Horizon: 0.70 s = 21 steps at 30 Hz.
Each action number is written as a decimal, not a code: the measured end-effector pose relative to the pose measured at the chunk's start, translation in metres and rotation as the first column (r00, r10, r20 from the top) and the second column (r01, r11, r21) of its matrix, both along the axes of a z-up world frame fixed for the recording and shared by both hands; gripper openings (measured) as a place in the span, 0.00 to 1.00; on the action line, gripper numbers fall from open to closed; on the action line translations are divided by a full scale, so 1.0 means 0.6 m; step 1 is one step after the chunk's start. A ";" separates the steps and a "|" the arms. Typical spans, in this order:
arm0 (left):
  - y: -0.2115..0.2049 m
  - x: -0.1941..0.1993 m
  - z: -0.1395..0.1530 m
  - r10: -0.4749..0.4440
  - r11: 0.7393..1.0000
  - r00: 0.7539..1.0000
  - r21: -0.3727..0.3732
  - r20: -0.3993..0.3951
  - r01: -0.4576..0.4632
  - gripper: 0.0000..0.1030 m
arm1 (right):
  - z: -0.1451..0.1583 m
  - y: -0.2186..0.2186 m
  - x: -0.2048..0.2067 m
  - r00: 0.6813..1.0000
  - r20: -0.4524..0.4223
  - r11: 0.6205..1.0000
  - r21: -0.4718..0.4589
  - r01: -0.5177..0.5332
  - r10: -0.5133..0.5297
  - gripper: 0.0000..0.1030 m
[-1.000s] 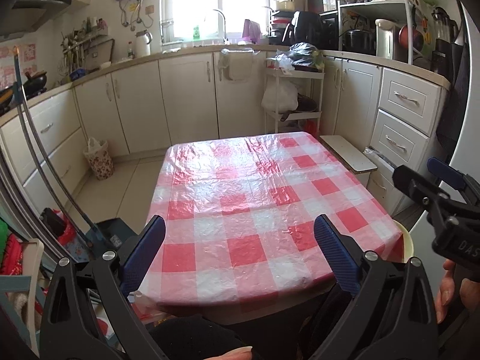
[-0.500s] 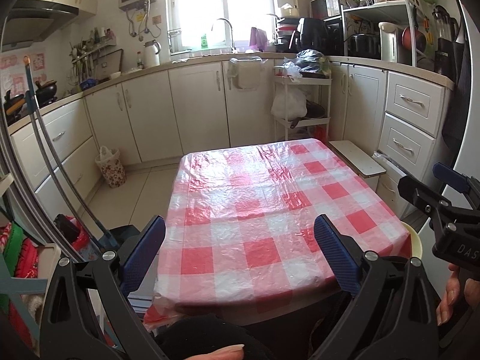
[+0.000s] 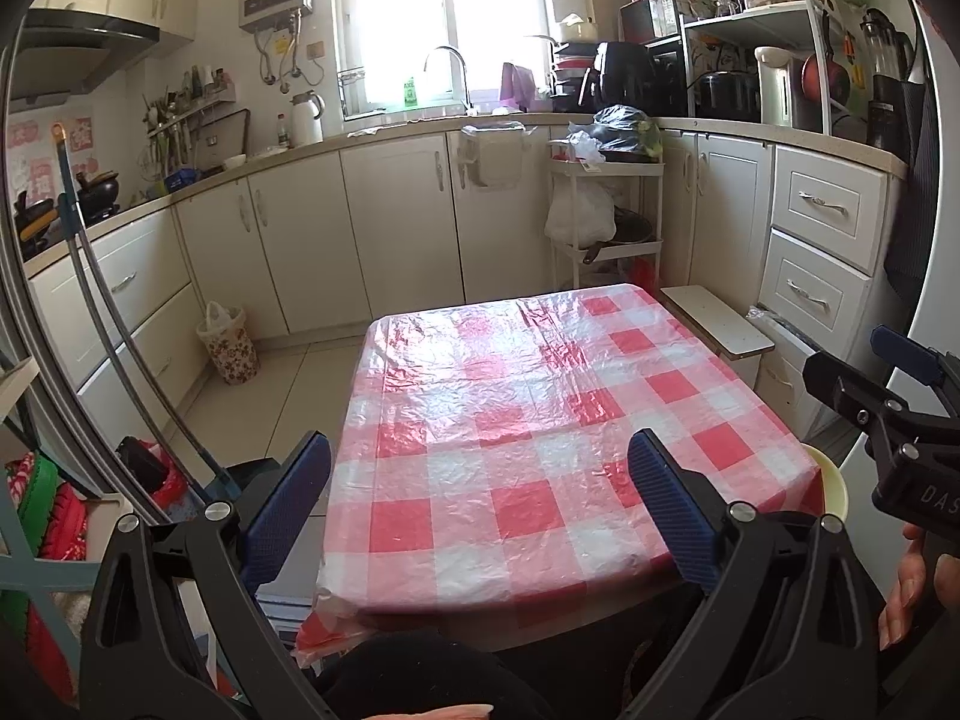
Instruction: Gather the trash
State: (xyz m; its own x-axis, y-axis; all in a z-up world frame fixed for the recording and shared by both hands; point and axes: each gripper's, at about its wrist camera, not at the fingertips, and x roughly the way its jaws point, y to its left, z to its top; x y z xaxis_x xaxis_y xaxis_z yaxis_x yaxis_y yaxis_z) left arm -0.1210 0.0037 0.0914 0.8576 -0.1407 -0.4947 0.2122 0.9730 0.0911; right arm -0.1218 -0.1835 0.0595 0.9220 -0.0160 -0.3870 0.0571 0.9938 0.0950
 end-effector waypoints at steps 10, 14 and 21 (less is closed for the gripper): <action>0.001 -0.005 0.006 0.013 1.000 1.000 -0.010 0.013 -0.013 0.93 | 0.000 -0.002 -0.003 1.000 -0.002 1.000 0.000 -0.002 0.002 0.93; 0.003 -0.013 0.011 0.030 1.000 0.999 -0.005 0.044 -0.030 0.93 | -0.002 -0.002 -0.003 1.000 -0.005 1.000 0.004 -0.005 0.005 0.93; 0.010 -0.031 0.021 -0.025 0.999 0.997 -0.046 0.078 0.029 0.93 | -0.001 0.002 -0.004 1.000 -0.003 1.000 0.008 -0.014 0.014 0.93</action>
